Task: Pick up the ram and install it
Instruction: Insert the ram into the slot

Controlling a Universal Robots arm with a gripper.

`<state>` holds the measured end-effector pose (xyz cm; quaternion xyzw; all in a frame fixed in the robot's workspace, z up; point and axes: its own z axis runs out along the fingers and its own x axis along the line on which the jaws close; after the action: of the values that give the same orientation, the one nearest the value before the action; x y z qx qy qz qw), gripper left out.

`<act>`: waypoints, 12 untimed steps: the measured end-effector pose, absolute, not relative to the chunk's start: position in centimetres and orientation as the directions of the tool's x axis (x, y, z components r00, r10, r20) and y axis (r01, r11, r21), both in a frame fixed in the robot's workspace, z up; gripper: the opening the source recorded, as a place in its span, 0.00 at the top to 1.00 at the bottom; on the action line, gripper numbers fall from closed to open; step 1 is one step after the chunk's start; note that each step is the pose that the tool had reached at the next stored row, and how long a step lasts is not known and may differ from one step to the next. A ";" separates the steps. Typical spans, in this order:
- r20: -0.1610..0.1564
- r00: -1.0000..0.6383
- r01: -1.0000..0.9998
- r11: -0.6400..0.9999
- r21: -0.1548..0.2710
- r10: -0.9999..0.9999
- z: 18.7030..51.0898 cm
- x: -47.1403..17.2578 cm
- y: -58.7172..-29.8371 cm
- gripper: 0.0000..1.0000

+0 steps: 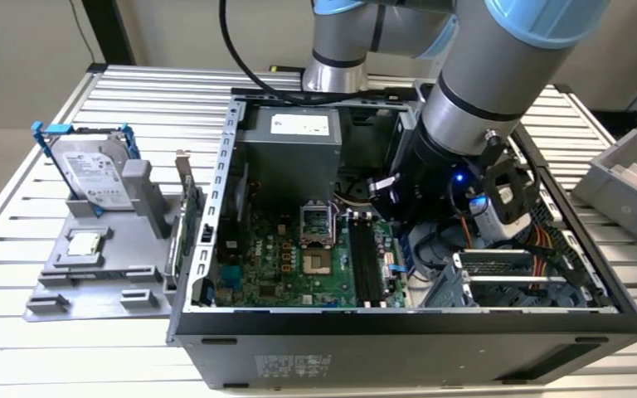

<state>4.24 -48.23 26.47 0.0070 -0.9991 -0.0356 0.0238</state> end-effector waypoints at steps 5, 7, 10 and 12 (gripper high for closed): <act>0.047 -0.999 -0.012 0.997 0.072 -0.016 26.4 4.2 -48.2 1.00; 0.047 -0.999 -0.013 0.997 0.072 -0.016 26.3 4.2 -48.2 1.00; 0.047 -0.999 -0.016 0.997 0.072 -0.020 26.2 4.2 -48.2 1.00; 0.047 -0.999 -0.019 0.997 0.072 -0.022 26.1 4.2 -48.2 1.00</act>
<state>4.24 -48.23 26.06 0.0102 -0.9990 -0.0356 0.0238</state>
